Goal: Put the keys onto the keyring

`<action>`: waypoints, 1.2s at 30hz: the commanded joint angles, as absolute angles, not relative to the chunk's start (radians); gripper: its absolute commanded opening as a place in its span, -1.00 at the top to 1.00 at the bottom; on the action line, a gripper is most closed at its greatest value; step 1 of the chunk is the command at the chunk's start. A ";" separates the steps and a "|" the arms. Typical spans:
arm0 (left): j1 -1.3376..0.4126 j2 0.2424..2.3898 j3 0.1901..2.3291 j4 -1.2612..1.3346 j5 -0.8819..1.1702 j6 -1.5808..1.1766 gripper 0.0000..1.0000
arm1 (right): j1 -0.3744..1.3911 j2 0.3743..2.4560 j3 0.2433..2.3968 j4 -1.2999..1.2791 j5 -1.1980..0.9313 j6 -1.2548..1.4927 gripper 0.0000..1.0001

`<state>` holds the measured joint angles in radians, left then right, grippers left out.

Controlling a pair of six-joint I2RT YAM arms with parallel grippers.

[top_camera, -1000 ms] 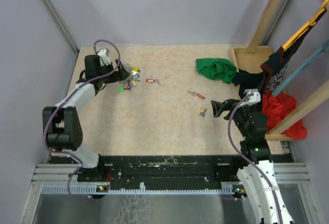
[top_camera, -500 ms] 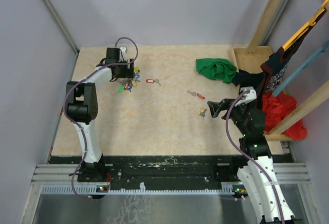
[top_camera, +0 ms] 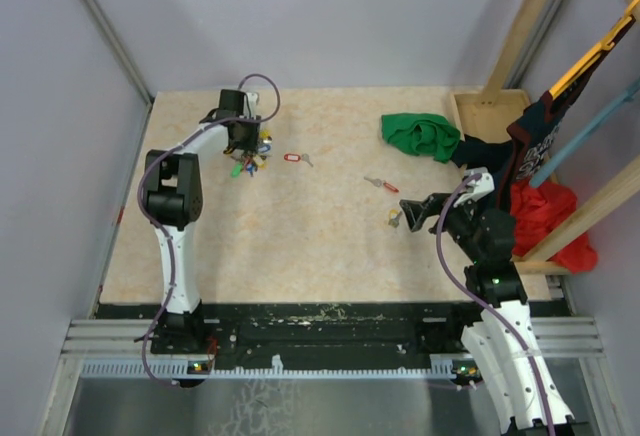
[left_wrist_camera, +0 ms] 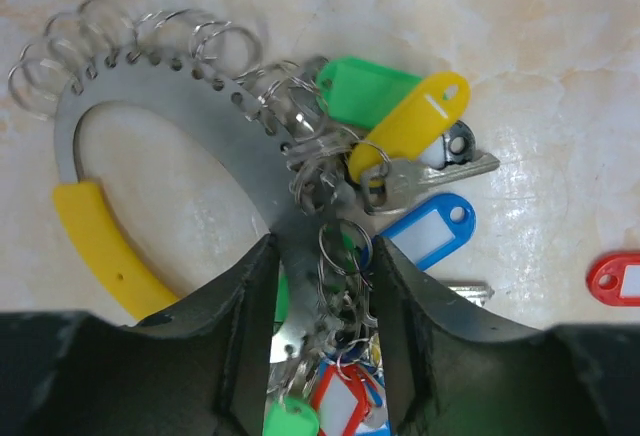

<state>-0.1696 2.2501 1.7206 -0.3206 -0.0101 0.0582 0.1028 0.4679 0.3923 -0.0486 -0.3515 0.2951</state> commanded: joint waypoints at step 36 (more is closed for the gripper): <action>-0.901 1.671 1.042 -0.279 0.066 -0.088 0.10 | 0.133 0.699 0.492 -0.057 -0.616 0.300 -0.73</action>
<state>-0.8825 1.7489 1.0805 -0.3504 0.0612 -0.1078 0.1116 0.6300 0.4271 -0.0708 -0.5343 0.2993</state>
